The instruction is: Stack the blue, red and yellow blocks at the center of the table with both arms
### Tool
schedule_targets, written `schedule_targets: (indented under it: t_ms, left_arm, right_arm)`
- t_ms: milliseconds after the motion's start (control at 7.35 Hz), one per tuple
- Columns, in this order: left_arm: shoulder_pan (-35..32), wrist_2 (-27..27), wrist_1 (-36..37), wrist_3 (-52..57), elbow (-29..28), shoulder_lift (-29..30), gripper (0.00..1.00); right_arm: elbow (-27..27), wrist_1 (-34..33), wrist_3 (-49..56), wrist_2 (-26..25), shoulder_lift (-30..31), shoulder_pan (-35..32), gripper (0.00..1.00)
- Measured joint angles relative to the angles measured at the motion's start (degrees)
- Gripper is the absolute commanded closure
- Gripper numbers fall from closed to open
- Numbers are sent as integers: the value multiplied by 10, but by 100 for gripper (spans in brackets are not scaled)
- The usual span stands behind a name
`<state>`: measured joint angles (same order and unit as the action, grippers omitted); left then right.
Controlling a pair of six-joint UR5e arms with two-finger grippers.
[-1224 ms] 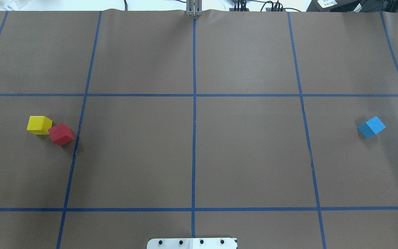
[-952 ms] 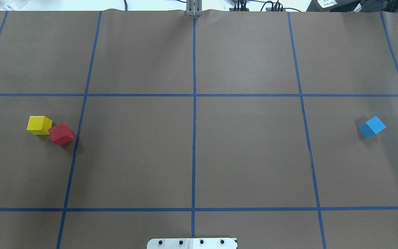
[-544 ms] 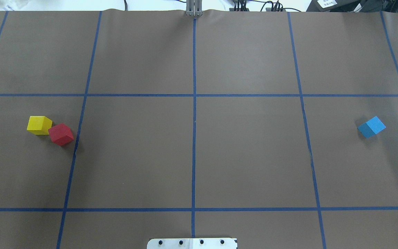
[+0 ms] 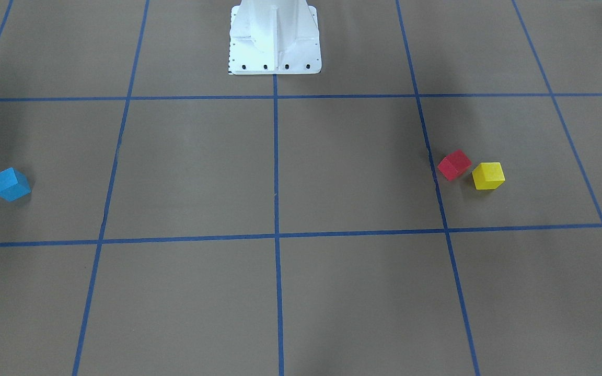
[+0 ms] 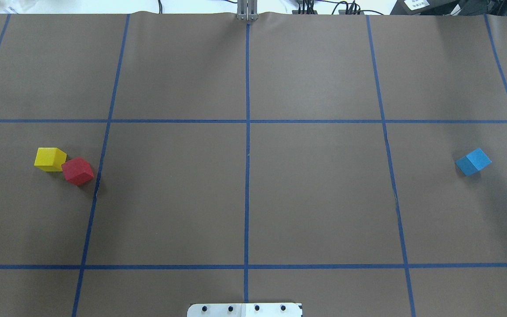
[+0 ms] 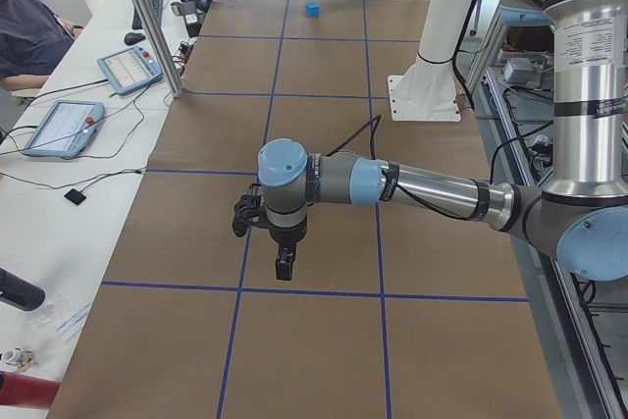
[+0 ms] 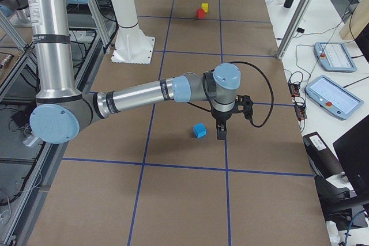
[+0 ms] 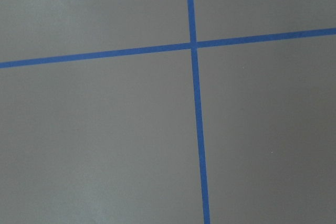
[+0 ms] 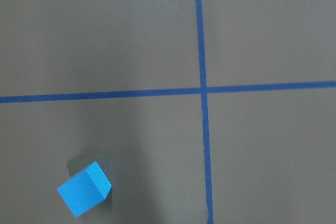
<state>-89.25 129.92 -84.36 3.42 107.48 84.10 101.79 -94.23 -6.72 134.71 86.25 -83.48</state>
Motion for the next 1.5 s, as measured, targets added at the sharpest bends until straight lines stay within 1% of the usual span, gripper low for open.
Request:
schedule_targets:
  t_ms: [272, 408, 544, 680, 1224, 1496]
  left_arm:
    - [2, 39, -47, -4, -8, -1, 0]
    - [2, 53, -55, -6, -9, 2, 0]
    - [2, 59, -59, -6, -9, 3, 0]
    - [2, 61, -61, -6, -9, 4, 0]
    - [2, 62, -63, -5, -9, 5, 0]
    - [2, 62, -63, -5, -9, 5, 0]
  right_arm:
    - [-22, 74, 0, 14, 7, 77, 0]
    - [-35, 106, 0, 12, 11, 118, 0]
    - [-42, 121, -1, 6, 11, 150, 0]
    - [-45, 126, -1, 2, 13, 167, 0]
    - [-57, 128, 10, -26, 28, 197, 0]
    - [-71, 129, 12, -30, 25, 211, 0]
